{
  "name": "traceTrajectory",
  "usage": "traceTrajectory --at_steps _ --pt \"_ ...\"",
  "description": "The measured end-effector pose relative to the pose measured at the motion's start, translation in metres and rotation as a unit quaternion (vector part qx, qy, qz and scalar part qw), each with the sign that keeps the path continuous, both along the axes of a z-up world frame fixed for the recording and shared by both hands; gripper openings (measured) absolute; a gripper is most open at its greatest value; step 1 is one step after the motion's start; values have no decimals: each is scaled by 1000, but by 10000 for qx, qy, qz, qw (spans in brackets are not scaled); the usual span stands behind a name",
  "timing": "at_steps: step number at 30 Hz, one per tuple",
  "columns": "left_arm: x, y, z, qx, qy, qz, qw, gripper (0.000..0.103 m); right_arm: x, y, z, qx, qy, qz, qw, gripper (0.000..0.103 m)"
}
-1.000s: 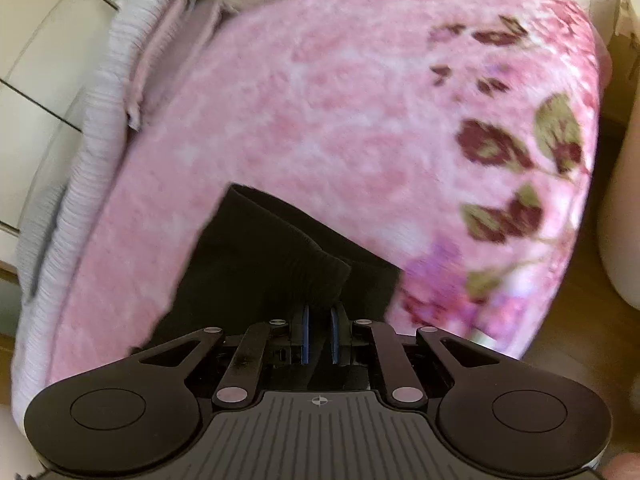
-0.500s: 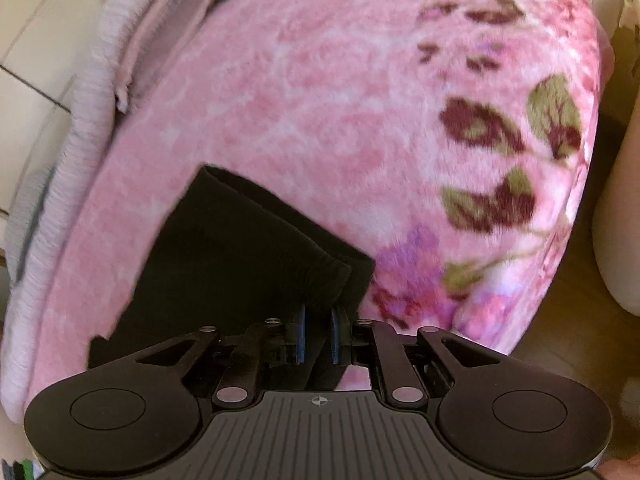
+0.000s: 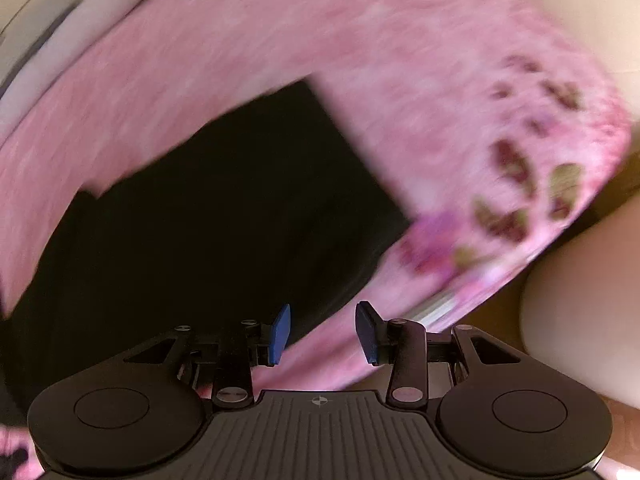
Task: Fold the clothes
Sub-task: 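Release the folded pants with both tools and lift away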
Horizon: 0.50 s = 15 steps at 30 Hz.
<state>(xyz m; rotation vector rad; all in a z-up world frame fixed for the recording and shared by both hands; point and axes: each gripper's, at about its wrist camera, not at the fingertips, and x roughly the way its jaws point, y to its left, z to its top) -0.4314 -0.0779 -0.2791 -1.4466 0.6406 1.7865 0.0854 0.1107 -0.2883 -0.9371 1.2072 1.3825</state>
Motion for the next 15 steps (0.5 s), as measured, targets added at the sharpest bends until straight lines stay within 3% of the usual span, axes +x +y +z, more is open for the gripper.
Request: traceTrajectory --at_steps 5,9,15 --pt "4 5 49 -132 526 -178 9984 20 -43 -6 17 -188 241 743 9968 40" --pt "10 5 82 -5 855 -215 9961 25 -74 -6 35 -89 255 1408 9897 40" --pt "18 1 106 192 1048 -180 9941 28 -98 -5 46 24 262 1802 9833 40"
